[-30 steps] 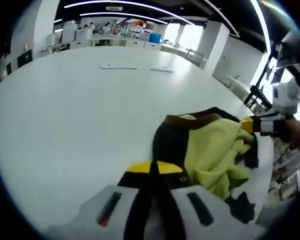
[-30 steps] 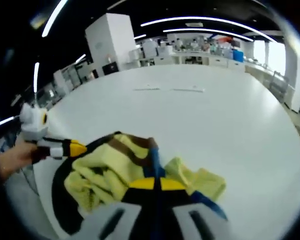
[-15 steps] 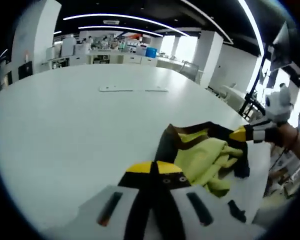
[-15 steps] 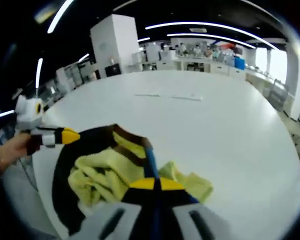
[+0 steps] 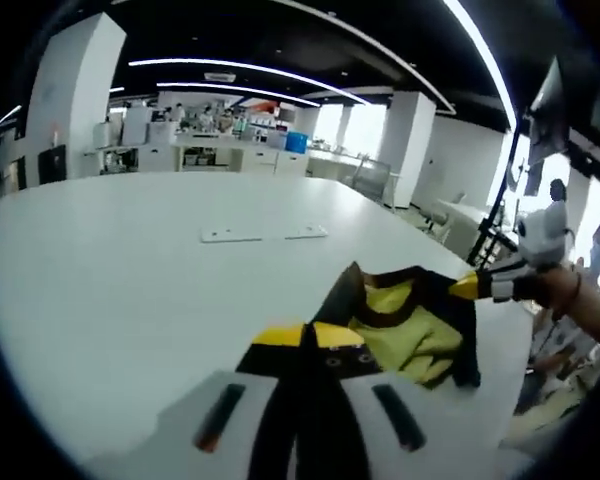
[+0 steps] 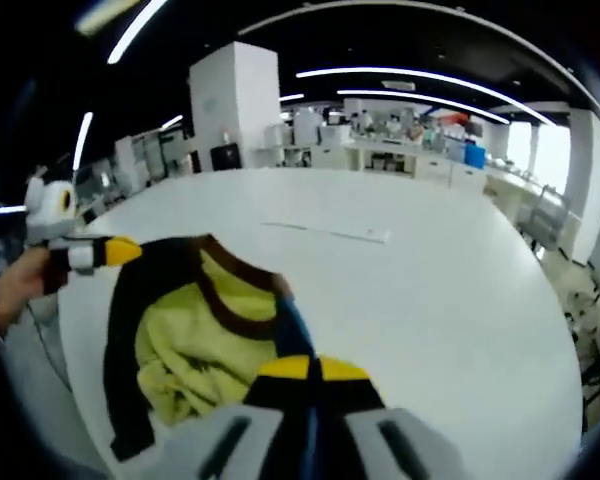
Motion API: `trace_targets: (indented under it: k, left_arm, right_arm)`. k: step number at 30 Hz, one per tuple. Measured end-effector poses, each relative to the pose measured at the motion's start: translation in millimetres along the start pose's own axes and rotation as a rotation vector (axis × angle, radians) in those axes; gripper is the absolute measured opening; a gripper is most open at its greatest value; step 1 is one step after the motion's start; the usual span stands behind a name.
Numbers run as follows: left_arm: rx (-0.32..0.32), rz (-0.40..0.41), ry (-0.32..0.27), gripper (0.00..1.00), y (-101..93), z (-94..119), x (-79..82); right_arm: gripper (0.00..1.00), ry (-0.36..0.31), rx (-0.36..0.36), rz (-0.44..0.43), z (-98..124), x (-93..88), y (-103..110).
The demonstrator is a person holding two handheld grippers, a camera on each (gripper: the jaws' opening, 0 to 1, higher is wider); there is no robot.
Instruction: Fold the garment on the visible template until the final outline fits inside the template.
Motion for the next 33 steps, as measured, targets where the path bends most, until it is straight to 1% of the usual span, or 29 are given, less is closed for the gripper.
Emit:
trace_targets:
  k: [3,6,10,11,14,16,18,20,21,22,23,25,27,29,30,33]
  left_arm:
    - [0.005,0.003,-0.048,0.00,1.1,-7.5,18.3]
    - [0.009,0.002,-0.068,0.00,4.9,-16.9,28.5]
    - [0.015,0.012,-0.077,0.00,10.4,-29.9,36.8]
    - [0.010,0.017,-0.082,0.00,11.2,-32.2,38.1]
    - [0.009,0.011,-0.091,0.00,13.8,-41.6,44.1]
    - [0.008,0.009,-0.110,0.00,13.0,-50.2,48.9]
    - [0.017,0.010,-0.122,0.00,21.5,-60.8,52.0]
    - [0.027,0.018,-0.126,0.00,22.7,-68.0,52.6]
    - [0.031,0.031,-0.130,0.00,25.9,-74.4,52.8]
    - [0.033,0.036,-0.130,0.00,26.8,-76.1,52.7]
    - [0.036,0.046,-0.134,0.00,30.0,-83.4,52.7]
    - [0.046,0.038,-0.139,0.00,33.5,-91.2,52.1]
    - [0.060,0.047,-0.138,0.00,40.3,-102.3,49.5]
    - [0.064,0.059,-0.133,0.00,44.7,-113.8,44.3]
    - [0.068,0.061,-0.131,0.00,46.7,-118.6,41.7]
    - [0.086,0.051,-0.115,0.00,54.6,-135.2,31.8]
  right_arm:
    - [0.00,-0.033,-0.011,0.025,-2.9,15.6,-6.4]
    - [0.00,-0.054,-0.019,0.042,-8.0,27.9,-14.4]
    - [0.00,-0.082,-0.029,0.063,-15.6,43.7,-22.9]
    - [0.00,-0.083,-0.031,0.063,-16.3,44.8,-23.9]
    - [0.00,-0.104,-0.047,0.070,-23.4,56.6,-31.5]
    - [0.00,-0.116,-0.059,0.078,-30.2,63.3,-35.2]
    - [0.00,-0.129,-0.069,0.079,-40.3,69.5,-40.3]
    - [0.00,-0.134,-0.075,0.080,-48.4,73.1,-44.6]
    - [0.00,-0.139,-0.080,0.079,-53.9,75.3,-47.7]
    - [0.00,-0.140,-0.082,0.081,-61.1,77.6,-52.3]
    - [0.00,-0.139,-0.083,0.079,-65.1,78.6,-54.6]
    - [0.00,-0.143,-0.089,0.086,-71.7,78.7,-58.2]
    - [0.00,-0.135,-0.092,0.081,-82.4,76.6,-64.6]
    - [0.00,-0.123,-0.107,0.050,-93.9,73.1,-73.7]
    - [0.00,-0.128,-0.115,0.042,-100.3,72.0,-77.7]
    - [0.00,-0.120,-0.123,0.027,-116.6,68.7,-85.9]
Point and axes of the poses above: the point that each gripper's makers call its tool centre point, and the gripper's own axes: z roughly backward along the fingers, y roughly to its left, x roughly out of its top, the point moved 5 cm from there along z, roughly backward along the fingers, and after that the axes turned 13 degrees about -y, right-handed, at the moved point
